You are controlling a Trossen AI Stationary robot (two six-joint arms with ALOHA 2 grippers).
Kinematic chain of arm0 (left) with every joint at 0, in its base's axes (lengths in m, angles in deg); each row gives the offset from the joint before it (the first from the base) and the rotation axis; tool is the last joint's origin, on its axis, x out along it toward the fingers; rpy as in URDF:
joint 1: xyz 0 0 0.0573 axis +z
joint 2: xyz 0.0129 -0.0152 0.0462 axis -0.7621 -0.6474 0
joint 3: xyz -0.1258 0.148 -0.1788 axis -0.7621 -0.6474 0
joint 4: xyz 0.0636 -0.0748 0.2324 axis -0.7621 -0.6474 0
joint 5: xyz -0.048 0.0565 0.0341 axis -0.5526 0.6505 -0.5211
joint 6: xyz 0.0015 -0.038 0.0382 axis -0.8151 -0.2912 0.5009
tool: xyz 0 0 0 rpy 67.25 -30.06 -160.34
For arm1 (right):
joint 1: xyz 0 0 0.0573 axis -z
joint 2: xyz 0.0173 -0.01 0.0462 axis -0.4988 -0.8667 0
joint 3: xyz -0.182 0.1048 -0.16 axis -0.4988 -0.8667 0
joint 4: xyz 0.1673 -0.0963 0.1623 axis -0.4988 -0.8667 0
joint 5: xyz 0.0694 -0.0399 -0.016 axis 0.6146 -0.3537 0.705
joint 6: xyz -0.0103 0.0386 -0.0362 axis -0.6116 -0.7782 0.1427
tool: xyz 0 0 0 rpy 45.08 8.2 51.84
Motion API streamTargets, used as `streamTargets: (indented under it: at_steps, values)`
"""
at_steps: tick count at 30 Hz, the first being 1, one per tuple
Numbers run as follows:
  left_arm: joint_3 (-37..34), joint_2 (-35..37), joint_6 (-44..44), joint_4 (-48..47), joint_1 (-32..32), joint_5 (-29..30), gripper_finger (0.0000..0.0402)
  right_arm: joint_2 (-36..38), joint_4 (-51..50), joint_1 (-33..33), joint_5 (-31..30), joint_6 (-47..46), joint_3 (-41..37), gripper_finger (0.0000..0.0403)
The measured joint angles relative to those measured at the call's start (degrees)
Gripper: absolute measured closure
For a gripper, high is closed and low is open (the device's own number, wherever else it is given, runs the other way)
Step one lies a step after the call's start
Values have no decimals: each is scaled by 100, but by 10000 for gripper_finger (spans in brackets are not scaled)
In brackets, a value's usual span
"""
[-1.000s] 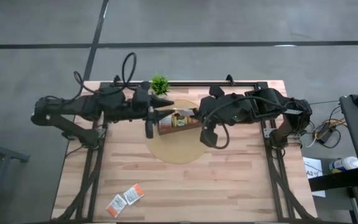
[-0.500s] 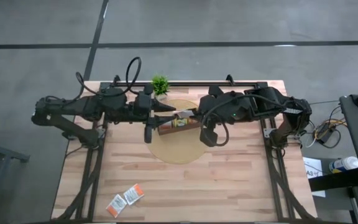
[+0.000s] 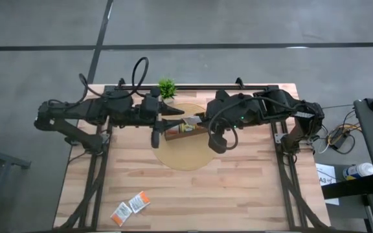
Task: Pick & Place Tea
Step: Put the white tea bag into the left section of the wooden organizer
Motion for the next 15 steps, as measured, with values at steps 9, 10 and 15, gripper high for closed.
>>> streamTargets:
  at_steps: [9, 10, 15]
  values:
    - [289, -296, -31, -378, 2, -2, 273, 0, -1, 19, 6, 27, 0, 394]
    - [304, -320, -1, -378, 5, -2, 273, 0, 0, 19, 8, 33, 0, 394]
    - [351, -361, 7, -381, 11, -2, 273, 0, -17, 19, 8, 20, 0, 394]
